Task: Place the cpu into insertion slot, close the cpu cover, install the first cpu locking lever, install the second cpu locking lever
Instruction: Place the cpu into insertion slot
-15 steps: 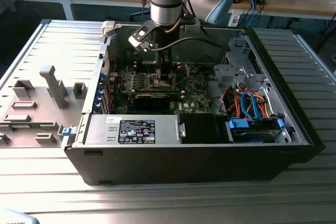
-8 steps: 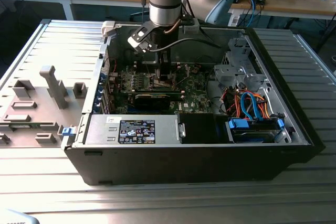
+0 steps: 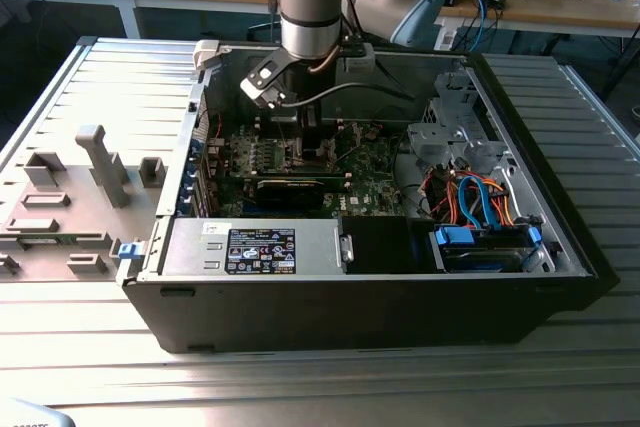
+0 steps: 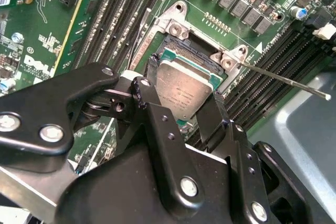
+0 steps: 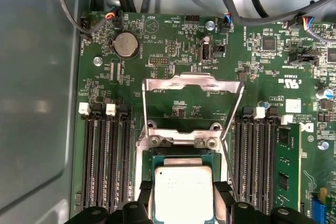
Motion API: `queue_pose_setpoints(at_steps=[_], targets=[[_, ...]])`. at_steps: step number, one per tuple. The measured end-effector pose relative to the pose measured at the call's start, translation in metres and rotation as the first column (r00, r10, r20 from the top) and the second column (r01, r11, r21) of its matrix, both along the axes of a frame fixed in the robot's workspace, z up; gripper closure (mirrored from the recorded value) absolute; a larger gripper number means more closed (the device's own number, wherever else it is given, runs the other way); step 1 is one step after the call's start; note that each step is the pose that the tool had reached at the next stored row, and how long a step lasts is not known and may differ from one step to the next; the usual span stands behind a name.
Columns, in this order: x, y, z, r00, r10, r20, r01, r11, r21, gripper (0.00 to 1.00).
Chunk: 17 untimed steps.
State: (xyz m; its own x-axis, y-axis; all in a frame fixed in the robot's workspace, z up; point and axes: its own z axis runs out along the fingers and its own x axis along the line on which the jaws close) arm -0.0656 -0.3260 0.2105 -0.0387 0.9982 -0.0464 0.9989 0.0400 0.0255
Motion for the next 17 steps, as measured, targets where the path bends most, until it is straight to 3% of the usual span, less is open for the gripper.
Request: queue_pose_setpoints(at_steps=[10,17], targets=[[-0.0001,-0.0003,-0.0082,0.9994,-0.036,0.0,0.036,0.9994,0.0,0.46],[-0.0001,0.0006,-0.0101,0.9988,-0.049,0.0,0.049,0.9988,-0.0001,0.46]])
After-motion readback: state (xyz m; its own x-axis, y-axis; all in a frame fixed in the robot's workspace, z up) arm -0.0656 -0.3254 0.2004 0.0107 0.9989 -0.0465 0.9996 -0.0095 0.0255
